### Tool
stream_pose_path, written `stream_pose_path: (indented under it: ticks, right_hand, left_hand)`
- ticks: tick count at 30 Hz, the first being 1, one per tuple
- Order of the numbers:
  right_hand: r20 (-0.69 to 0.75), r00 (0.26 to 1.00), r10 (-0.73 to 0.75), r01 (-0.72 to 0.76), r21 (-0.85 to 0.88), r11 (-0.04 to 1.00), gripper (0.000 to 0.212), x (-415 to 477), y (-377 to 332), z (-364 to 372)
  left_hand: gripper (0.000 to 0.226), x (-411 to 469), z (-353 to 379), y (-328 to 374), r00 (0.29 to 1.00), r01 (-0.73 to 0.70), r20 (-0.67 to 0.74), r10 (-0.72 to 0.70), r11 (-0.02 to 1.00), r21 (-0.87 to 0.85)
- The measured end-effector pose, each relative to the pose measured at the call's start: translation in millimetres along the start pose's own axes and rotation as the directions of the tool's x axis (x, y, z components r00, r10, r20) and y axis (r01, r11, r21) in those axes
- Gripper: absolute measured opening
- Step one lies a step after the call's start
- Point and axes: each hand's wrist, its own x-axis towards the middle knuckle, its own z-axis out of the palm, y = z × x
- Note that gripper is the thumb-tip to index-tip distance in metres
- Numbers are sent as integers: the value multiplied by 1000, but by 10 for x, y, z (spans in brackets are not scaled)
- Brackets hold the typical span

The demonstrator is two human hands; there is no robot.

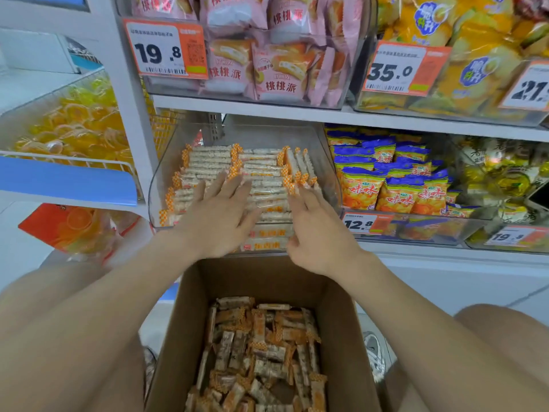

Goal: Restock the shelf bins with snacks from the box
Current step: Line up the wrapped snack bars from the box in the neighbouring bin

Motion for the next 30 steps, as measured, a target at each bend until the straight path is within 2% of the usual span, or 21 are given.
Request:
stream_pose_path:
  ticks: [3, 4, 5, 6, 8, 9, 11, 13, 15, 18, 21, 23, 26, 28, 30]
  right_hand:
    - [-243, 961, -128, 136, 14, 991, 44, -195, -223, -64]
    - [-258, 956, -140, 160, 58, 985, 29, -279, -298, -83]
    - [-212, 967, -144, 168, 100, 981, 16, -364, -349, -76]
    - [-111, 983, -149, 163, 128, 978, 8, -443, -380, -37]
    - [198, 967, -160, 135, 134, 982, 13, -562, -401, 120]
    - [362, 917, -168, 139, 104, 985, 18, -605, -402, 254]
    - [625, 765, -155, 166, 41, 985, 23, -680, -394, 610]
    - [756, 645, -115, 144, 28, 989, 20, -757, -354, 1035]
    - [798, 597, -79, 74, 43, 996, 12, -821, -258, 1476]
    - [843, 537, -20, -110, 94, 989, 28, -900, -98, 2027]
    - [888, 459, -18, -255, 151, 955, 26, -1019, -28, 2485]
    - [916, 399, -45, -253, 158, 954, 35, -1105, -82, 2742]
    - [951, 295, -99, -195, 161, 967, 67, -1219, -296, 3021]
    - [968, 231, -97, -149, 133, 980, 96, -1281, -434, 3197]
    - [976, 207, -67, -52, 80, 995, 116, -1360, -540, 3348]
  left_hand:
    - [44, -375, -3, 78, 966, -189, -174, 193, 981, 44]
    - [32, -440, 25, 77, 950, -246, -188, 248, 969, 35]
    - [24, -501, 51, 89, 946, -285, -162, 281, 959, -4]
    - [21, -564, 97, 110, 951, -299, -104, 292, 952, -58]
    - [20, -677, 268, 181, 959, -265, 80, 273, 959, -99]
    - [20, -734, 394, 214, 945, -249, 201, 257, 966, -65]
    - [21, -830, 724, 255, 869, -243, 447, 211, 970, 15]
    - [24, -914, 1081, 269, 777, -231, 606, 171, 973, 21]
    - [36, -978, 1421, 254, 725, -193, 674, 140, 981, 5]
    - [48, -1079, 1901, 162, 650, -60, 758, 63, 998, -31]
    - [40, -1236, 2347, -29, 528, 47, 849, -24, 999, -1]
    - [50, -1374, 2559, -138, 439, 96, 894, -86, 994, 49]
    - [79, -1534, 2687, -160, 293, 133, 945, -143, 985, 108]
    - [78, -1591, 2789, -146, 268, 61, 954, -134, 991, 122]
    - [63, -1608, 2903, -138, 290, 3, 949, -125, 992, 129]
